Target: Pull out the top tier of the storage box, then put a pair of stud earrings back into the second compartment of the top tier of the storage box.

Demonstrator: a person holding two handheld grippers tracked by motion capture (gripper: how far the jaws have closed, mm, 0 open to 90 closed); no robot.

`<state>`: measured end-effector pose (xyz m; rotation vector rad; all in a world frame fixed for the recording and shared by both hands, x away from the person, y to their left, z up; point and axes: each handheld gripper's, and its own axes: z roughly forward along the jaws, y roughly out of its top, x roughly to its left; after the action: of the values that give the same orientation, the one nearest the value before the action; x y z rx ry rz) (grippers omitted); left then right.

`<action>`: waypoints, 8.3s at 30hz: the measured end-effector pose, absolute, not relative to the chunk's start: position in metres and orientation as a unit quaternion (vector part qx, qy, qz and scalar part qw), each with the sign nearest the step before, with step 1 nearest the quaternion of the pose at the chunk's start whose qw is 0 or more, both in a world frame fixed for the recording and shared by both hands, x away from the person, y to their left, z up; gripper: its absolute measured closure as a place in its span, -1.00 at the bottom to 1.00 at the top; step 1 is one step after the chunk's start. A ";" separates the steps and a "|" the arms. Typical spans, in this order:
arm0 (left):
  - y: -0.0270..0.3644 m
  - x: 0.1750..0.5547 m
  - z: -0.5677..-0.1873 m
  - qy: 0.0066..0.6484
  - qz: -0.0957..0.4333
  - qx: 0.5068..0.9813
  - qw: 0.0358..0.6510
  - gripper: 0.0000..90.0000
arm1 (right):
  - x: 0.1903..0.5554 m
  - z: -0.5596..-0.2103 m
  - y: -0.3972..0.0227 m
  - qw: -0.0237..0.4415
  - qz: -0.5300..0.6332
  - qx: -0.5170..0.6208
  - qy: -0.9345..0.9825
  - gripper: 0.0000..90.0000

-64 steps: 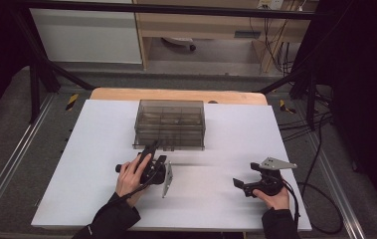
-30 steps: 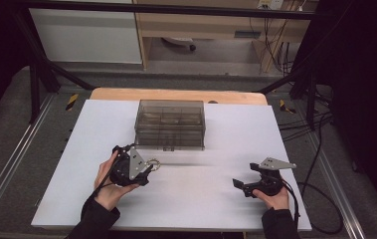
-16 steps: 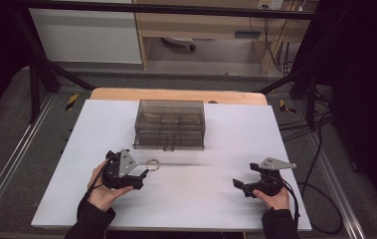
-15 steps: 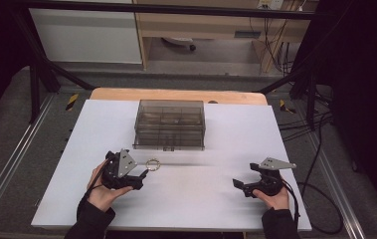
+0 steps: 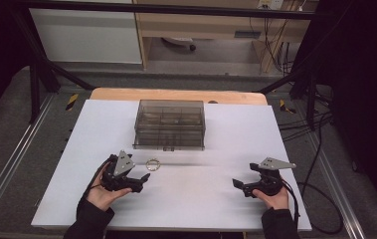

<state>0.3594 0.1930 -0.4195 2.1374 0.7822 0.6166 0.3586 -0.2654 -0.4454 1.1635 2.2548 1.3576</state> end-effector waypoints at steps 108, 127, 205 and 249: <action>0.151 0.401 -0.443 0.347 0.156 0.863 0.331 0.94 | 0.359 -0.446 -0.266 0.135 0.464 0.401 0.779 -0.98; 0.155 0.396 -0.433 0.344 0.164 0.858 0.346 0.95 | 0.359 -0.446 -0.266 0.135 0.463 0.400 0.779 -0.97; 0.164 0.369 -0.373 0.317 0.167 0.847 0.393 0.95 | 0.358 -0.446 -0.266 0.134 0.460 0.402 0.780 -0.98; 0.139 0.386 -0.324 0.292 0.173 0.851 0.400 0.95 | 0.358 -0.445 -0.267 0.135 0.462 0.402 0.779 -0.98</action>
<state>0.3861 0.1391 -0.3240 2.1538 0.7386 0.4367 0.3582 -0.2666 -0.4452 1.1651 2.2564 1.3385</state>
